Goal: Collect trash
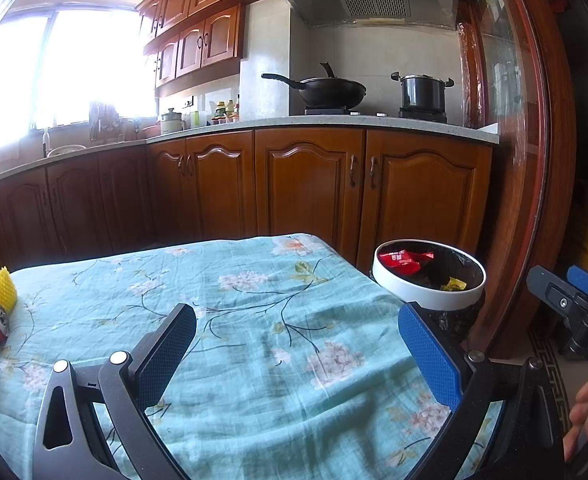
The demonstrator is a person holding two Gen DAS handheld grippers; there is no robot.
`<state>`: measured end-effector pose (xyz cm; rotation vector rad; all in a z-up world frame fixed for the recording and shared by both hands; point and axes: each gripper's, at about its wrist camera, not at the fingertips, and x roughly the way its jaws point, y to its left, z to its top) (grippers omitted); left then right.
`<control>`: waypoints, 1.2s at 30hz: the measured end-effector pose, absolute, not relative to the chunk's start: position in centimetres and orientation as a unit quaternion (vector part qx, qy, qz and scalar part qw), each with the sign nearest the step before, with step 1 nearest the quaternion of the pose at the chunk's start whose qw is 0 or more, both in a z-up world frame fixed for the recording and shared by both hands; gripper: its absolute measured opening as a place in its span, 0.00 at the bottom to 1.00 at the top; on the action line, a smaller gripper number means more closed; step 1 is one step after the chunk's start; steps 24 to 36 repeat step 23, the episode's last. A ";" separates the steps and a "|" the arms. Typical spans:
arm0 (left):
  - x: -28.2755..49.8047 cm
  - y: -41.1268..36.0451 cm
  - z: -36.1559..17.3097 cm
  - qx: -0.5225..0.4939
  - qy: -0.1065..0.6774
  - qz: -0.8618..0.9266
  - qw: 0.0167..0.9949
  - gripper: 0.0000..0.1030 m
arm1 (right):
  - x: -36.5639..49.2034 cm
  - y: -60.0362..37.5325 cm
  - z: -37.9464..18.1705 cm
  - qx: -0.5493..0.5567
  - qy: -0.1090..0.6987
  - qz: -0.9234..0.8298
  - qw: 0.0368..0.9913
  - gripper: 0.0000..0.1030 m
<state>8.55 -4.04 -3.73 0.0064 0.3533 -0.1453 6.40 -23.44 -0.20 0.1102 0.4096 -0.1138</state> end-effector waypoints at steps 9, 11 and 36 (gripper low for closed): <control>8.7 -4.0 -3.8 0.003 0.176 -0.073 0.982 0.99 | 6.4 -23.4 -0.3 0.056 0.204 -0.055 0.976 1.00; 8.7 -4.0 -3.8 0.003 0.177 -0.074 0.981 0.99 | 6.4 -23.4 -0.3 0.057 0.204 -0.055 0.976 1.00; 8.8 -4.2 -3.8 -0.002 0.183 -0.077 0.980 0.99 | 6.7 -23.5 -0.5 0.063 0.211 -0.054 0.974 1.00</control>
